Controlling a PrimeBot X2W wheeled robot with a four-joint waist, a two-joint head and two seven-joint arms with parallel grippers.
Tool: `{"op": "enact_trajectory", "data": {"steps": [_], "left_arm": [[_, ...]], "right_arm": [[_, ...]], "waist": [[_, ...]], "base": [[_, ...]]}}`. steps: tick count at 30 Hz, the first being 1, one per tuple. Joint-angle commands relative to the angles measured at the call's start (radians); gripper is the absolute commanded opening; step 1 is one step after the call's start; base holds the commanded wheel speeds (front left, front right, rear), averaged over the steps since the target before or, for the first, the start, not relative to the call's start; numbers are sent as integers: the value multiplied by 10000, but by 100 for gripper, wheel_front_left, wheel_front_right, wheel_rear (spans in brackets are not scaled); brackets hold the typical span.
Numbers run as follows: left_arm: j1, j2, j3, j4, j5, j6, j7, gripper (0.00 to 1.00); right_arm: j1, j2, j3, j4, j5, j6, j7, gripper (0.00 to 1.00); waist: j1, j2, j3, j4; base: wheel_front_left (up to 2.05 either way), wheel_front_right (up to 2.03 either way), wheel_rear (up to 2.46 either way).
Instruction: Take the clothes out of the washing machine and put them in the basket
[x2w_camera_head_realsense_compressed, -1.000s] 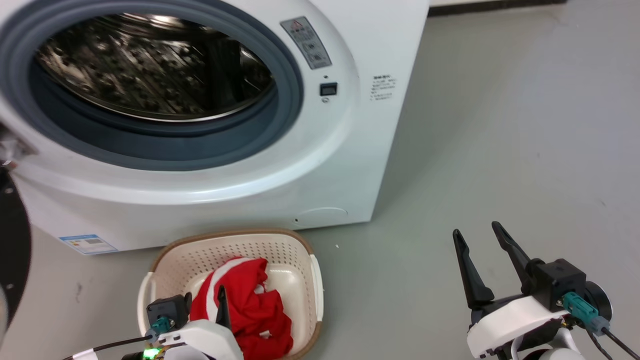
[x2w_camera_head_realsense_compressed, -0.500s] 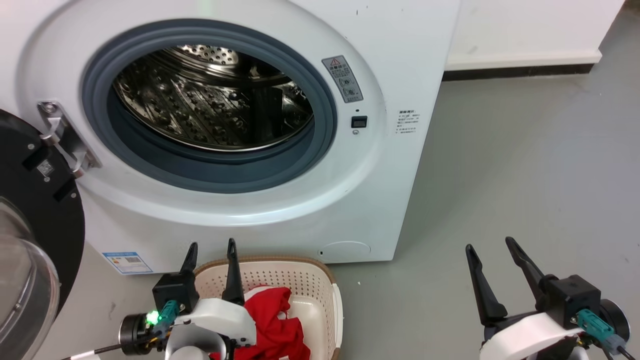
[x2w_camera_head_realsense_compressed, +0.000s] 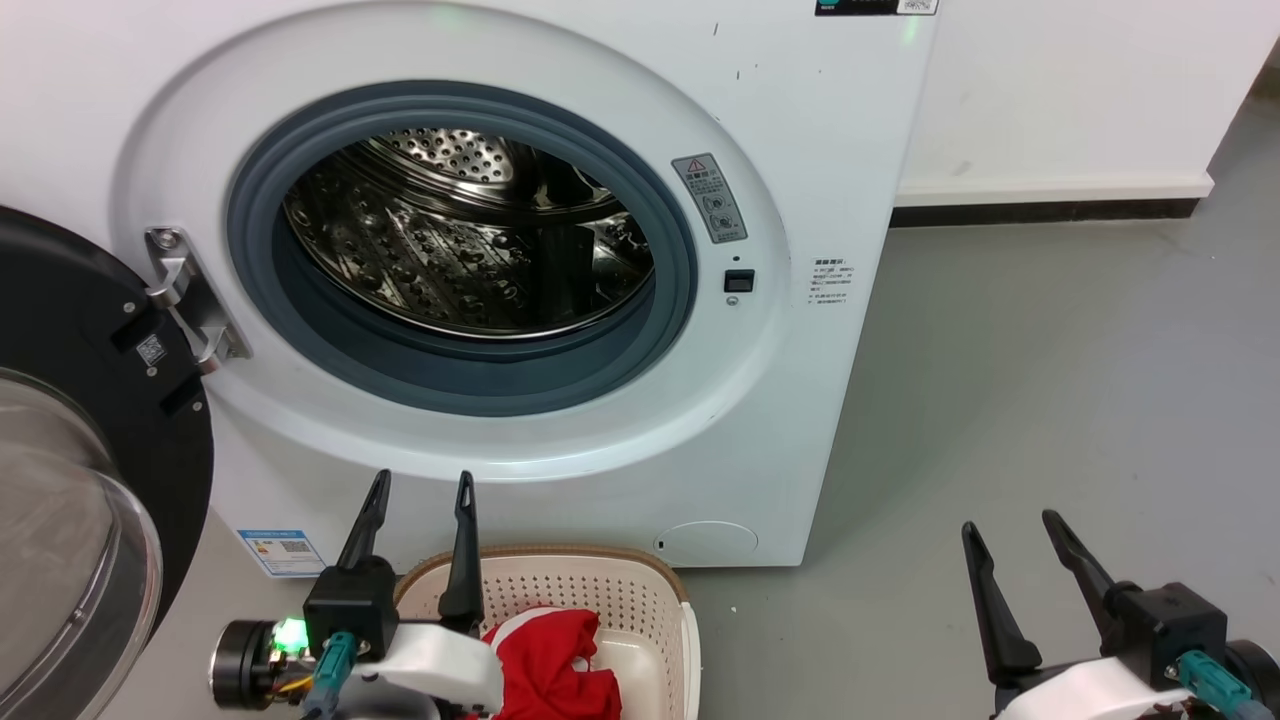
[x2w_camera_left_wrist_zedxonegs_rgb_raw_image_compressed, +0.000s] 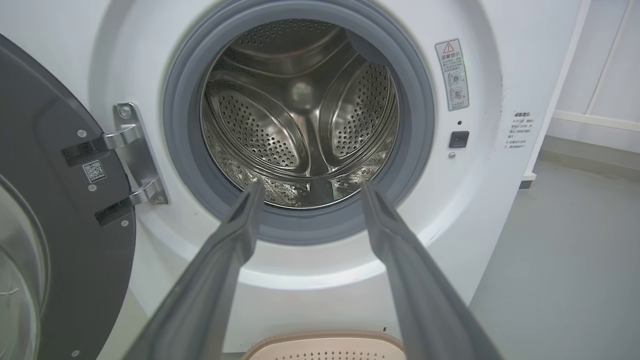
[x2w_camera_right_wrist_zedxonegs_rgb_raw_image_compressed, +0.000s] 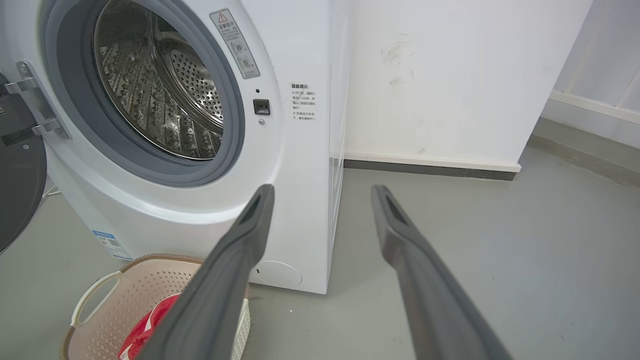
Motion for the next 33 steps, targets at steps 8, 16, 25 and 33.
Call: {"op": "enact_trajectory", "data": {"steps": [8,16,25,33], "left_arm": [[909,233,-79,-1205,8,161,548,100],[1052,200,-192,-1631,-134,212,772,100],[1014,261,-227,-1691,-181,256,801,100],[966,220,-251,-1596,-225,244,815,0]], "right_arm": [[344,16,10,-158,-53,-7,45,100],[238,16,55,-134,54,-7,-4,100],[168,16,94,-107,66,-7,-4,100],[251,0,90,-66,83,2,3,0]], "waist": [[0,0,-177,163],[0,0,-94,183],[0,0,-37,94],[1,0,-26,97]], "base": [[0,0,0],[0,0,0],[0,0,0],[0,0,0]]}}
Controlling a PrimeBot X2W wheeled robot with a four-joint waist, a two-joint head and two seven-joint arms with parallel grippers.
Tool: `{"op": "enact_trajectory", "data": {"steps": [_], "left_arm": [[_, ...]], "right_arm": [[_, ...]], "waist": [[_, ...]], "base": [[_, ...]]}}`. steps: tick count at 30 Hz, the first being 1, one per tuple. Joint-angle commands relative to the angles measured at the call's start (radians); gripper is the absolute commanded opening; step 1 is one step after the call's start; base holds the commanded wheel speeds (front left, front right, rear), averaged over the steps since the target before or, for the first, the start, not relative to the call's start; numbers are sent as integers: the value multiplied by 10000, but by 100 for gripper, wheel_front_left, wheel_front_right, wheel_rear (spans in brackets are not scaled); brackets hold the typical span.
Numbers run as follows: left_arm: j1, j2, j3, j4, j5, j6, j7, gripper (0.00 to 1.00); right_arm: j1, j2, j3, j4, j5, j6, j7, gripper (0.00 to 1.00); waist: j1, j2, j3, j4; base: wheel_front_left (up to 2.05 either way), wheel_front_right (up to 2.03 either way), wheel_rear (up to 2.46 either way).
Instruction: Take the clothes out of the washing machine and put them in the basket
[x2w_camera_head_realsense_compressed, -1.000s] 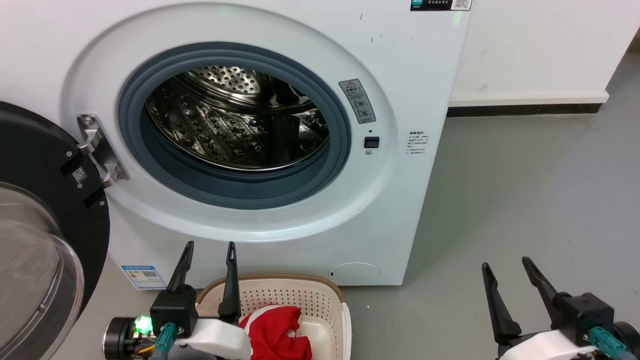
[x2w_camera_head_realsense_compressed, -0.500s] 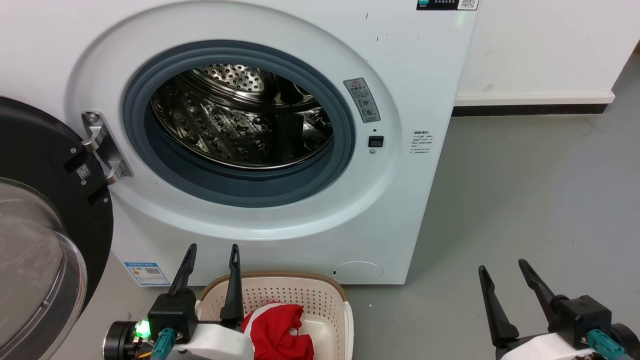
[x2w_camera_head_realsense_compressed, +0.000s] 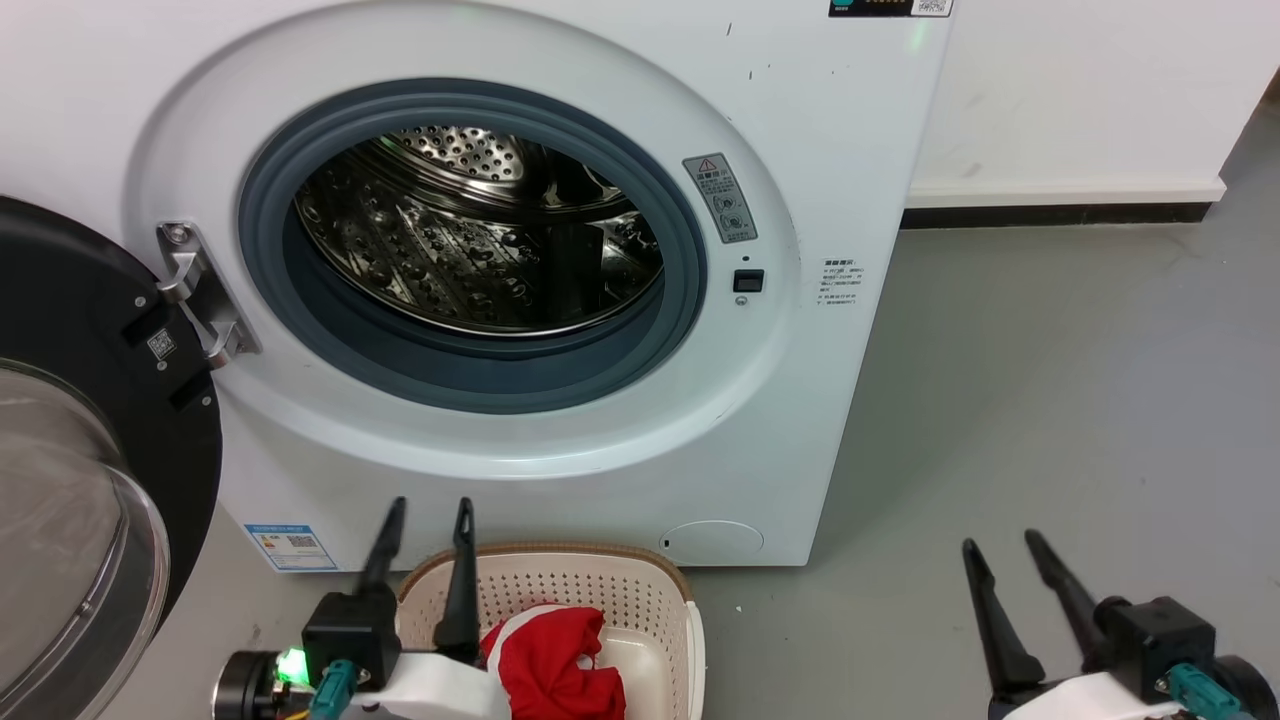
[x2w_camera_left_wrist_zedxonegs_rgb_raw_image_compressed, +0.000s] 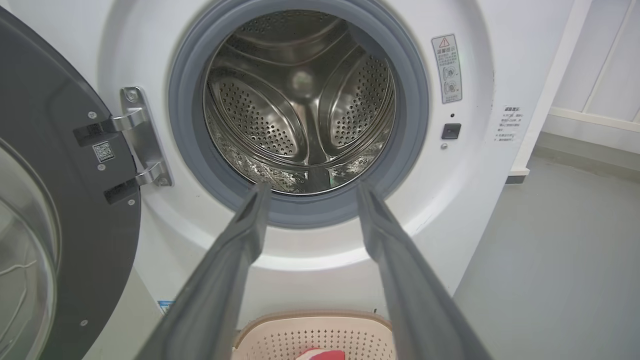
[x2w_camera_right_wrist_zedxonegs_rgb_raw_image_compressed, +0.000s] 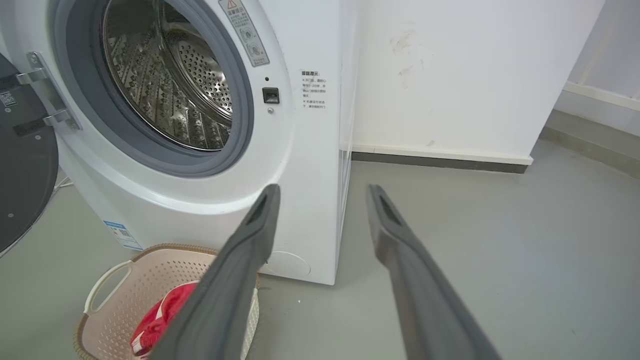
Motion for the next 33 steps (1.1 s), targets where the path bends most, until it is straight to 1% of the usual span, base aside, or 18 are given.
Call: {"op": "enact_trajectory", "data": {"steps": [1,2,6,19,33], "left_arm": [[34,-25,-12,82,-23,-4,12,0],[80,-41,-26,136,-86,-10,11,0],[67,-45,88,111,-979,-108,96,0],[-272,-7,452,608,-3574,-599,443,0],[-550,-21,807,1018,-5908,-1036,772,0]], "right_arm": [[34,0,14,105,15,0,-6,0],[75,0,36,175,69,0,-15,0],[-3,-43,31,256,1018,0,-31,0],[-566,-227,-20,902,3790,-1,31,0],[-998,-326,-114,1410,6256,-2,108,0]], "waist": [[0,-1,1,-1],[0,-1,3,-1],[0,-1,13,-1],[0,-1,38,-1],[0,-1,67,-1]], "base": [[0,0,0],[0,0,0],[0,0,0],[0,0,0],[0,0,0]]}}
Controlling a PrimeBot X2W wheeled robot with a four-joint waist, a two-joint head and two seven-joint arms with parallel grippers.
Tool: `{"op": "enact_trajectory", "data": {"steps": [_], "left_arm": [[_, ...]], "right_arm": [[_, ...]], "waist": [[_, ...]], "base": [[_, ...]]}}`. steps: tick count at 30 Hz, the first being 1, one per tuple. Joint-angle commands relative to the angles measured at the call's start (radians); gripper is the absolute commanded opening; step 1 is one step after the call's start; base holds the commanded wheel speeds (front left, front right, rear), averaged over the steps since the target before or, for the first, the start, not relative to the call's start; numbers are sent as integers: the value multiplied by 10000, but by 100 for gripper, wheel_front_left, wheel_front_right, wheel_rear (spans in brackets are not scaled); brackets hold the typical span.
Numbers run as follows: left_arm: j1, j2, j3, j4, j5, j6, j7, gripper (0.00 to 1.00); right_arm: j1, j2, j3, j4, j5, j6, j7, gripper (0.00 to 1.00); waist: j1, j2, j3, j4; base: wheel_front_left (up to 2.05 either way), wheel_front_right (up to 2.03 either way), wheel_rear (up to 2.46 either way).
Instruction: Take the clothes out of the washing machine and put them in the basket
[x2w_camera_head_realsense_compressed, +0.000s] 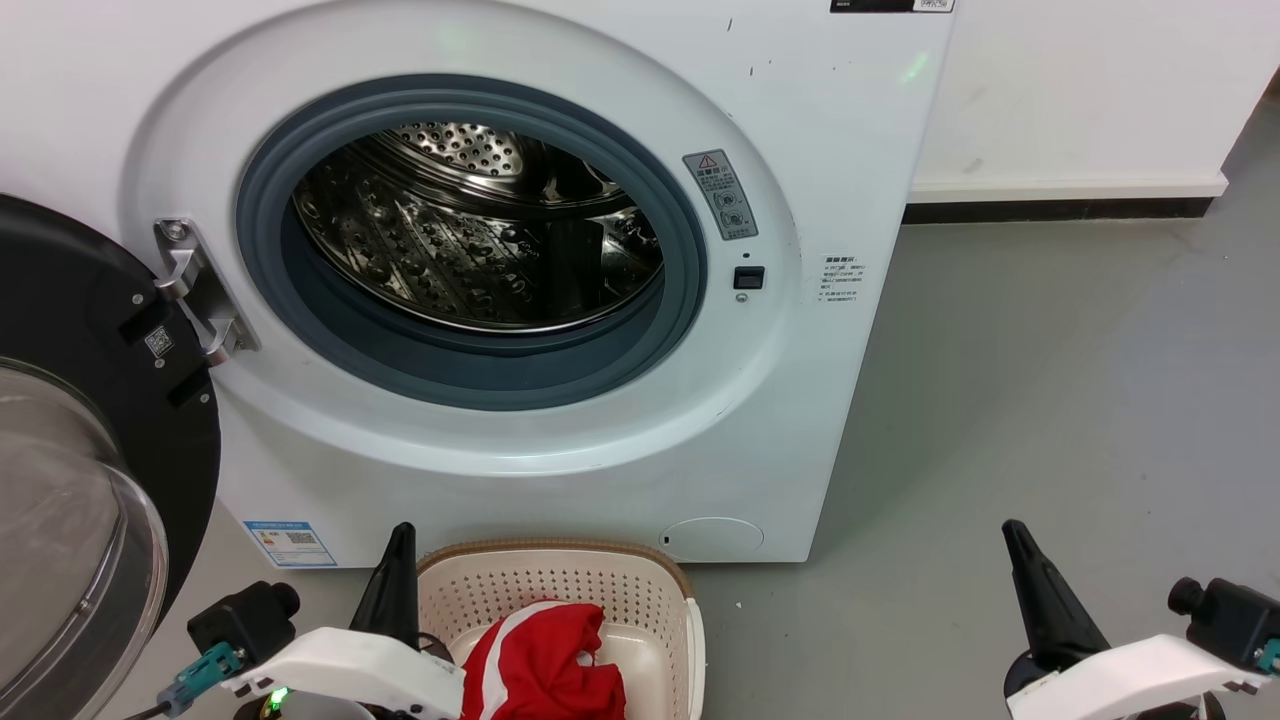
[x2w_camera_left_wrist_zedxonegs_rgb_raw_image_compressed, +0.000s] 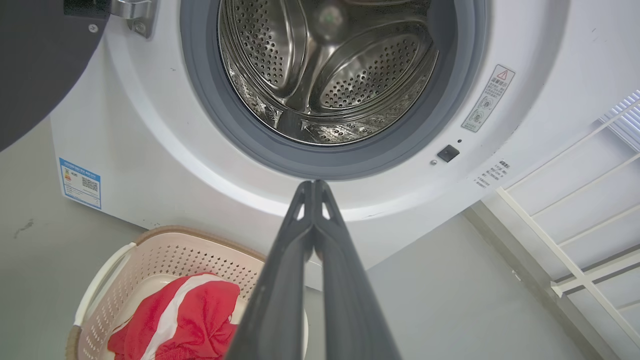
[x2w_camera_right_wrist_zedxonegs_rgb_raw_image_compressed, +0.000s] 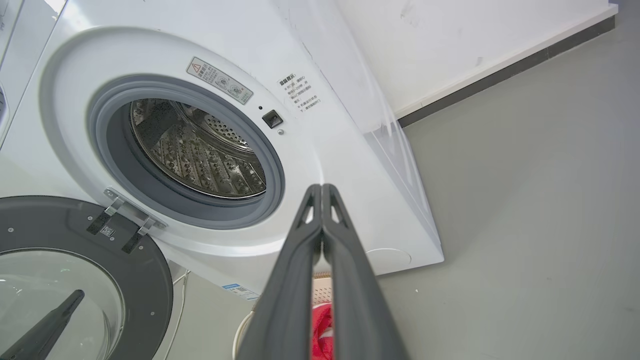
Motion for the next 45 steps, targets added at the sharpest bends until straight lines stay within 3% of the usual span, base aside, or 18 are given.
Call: {"op": "enact_trajectory", "data": {"steps": [1,15,45], "left_arm": [[-313,24,81,-66,-335,-93,35,0],[-541,-32,486,221,-2534,-491,386,0],[-888,-176,1200,716,-5873,-1119,1017,0]], "right_arm": [[-327,-79,-31,-46,387,0,23,0],[-733,-129,-181,445,2713,-1,140,0],[-1375,-137,-512,1221,6226,-2,413,0]], "waist": [[-1,-1,2,0],[-1,-1,37,0],[-1,-1,102,0]], "base": [[0,0,0],[0,0,0],[0,0,0]]}}
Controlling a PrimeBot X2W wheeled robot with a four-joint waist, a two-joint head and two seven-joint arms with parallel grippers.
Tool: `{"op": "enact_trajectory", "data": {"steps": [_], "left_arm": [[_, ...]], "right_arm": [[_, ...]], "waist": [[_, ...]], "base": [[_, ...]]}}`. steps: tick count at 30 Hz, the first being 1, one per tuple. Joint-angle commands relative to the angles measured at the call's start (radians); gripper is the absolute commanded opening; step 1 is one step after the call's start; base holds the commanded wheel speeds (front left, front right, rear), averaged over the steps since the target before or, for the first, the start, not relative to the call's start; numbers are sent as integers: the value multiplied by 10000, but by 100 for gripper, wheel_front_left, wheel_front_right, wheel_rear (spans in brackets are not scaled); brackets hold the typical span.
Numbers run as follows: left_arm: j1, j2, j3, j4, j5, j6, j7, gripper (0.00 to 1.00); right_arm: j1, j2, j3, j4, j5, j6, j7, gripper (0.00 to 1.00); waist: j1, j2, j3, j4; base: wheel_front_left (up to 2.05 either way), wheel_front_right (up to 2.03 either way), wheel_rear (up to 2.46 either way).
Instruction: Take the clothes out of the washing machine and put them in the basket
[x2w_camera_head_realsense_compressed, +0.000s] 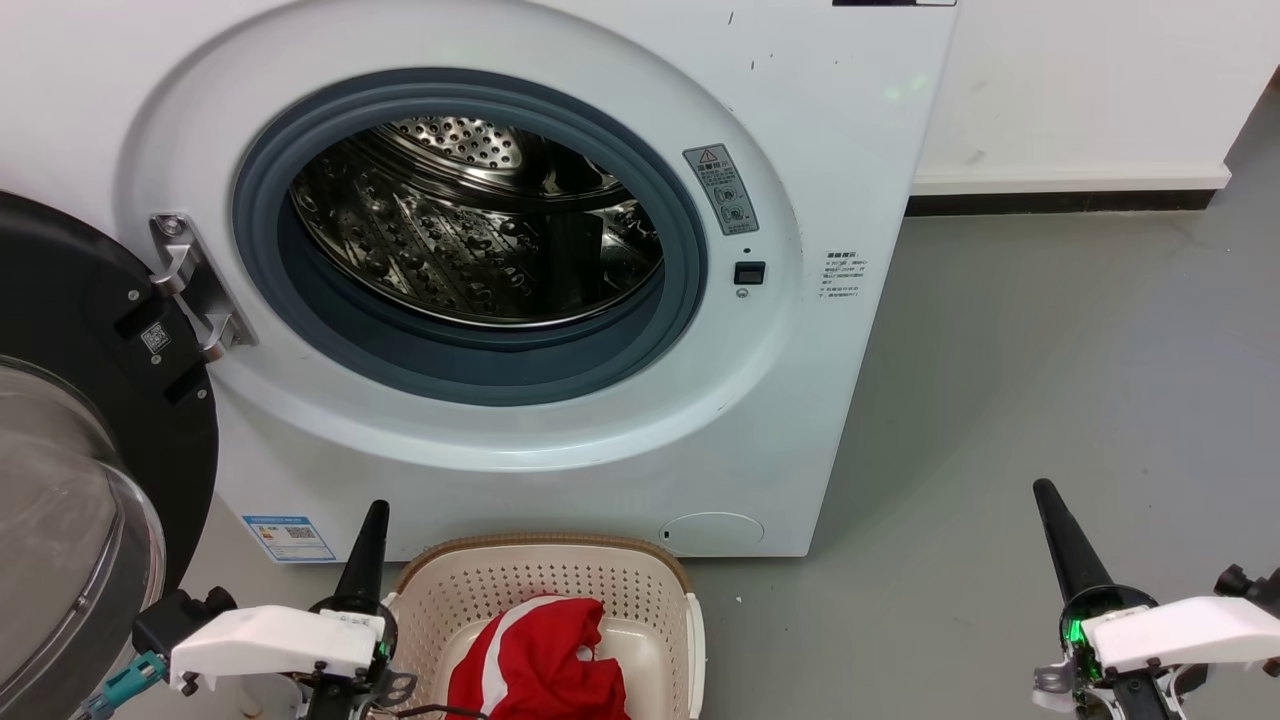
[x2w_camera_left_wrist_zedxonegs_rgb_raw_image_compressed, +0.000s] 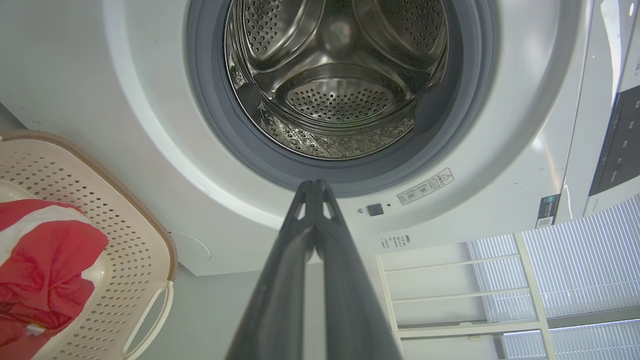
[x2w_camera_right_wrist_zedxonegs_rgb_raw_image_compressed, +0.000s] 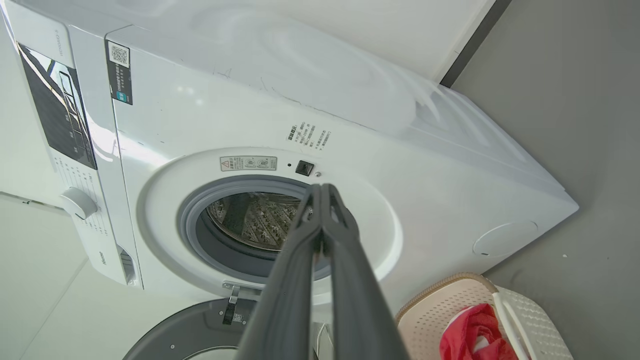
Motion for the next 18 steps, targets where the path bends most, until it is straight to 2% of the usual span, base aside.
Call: {"op": "enact_trajectory", "data": {"steps": [1,18], "left_arm": [[-267,0,99,-19,-271,-88,57,0],[-412,-87,439,213,-1706,-366,357,0]], "right_arm": [[-280,-38,-53,8,291,-1,33,0],[-536,-4,-229,359,1807,0,186,0]], "waist": [[0,-1,4,0],[0,-1,39,0]], "base": [[0,0,0],[0,0,0]]}}
